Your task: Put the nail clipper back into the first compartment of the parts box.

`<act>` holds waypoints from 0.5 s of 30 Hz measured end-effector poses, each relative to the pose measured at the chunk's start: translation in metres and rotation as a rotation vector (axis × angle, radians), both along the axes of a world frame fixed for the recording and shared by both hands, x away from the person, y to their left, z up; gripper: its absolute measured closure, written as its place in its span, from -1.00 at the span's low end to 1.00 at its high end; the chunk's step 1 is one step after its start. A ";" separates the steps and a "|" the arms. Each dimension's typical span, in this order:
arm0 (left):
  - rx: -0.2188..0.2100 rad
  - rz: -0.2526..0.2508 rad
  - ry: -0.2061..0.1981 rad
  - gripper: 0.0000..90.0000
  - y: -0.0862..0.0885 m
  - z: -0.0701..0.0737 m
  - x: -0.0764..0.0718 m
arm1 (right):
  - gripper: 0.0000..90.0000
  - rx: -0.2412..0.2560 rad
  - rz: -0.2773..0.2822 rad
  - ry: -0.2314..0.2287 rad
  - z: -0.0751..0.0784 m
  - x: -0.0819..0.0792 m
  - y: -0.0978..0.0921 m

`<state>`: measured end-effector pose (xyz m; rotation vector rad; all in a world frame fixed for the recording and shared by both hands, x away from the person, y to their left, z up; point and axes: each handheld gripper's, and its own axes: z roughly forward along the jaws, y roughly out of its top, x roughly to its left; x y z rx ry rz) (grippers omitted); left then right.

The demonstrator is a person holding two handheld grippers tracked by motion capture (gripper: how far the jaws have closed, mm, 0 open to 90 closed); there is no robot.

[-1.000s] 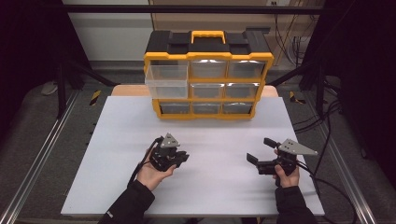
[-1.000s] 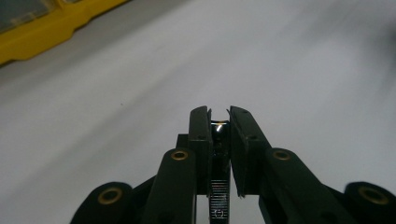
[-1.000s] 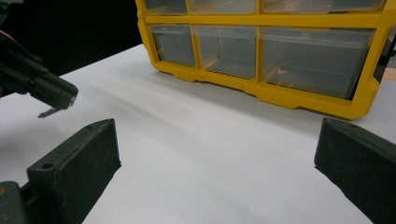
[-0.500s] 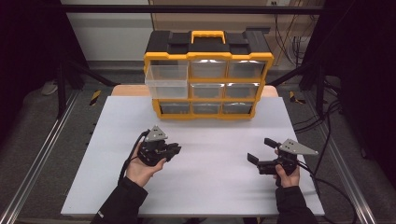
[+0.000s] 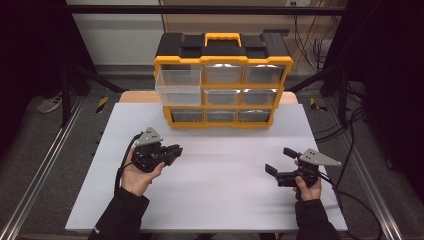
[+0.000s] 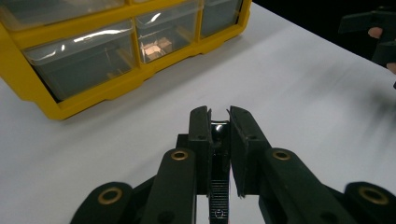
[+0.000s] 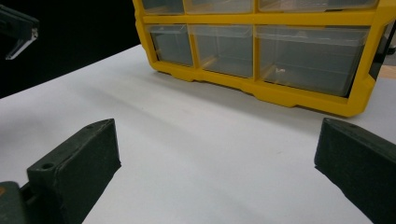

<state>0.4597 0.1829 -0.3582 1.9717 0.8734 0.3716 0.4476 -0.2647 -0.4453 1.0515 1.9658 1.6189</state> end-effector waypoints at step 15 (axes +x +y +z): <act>-0.047 0.018 -0.038 0.75 0.016 0.021 -0.006 | -0.99 -0.005 0.001 -0.004 0.000 0.000 0.000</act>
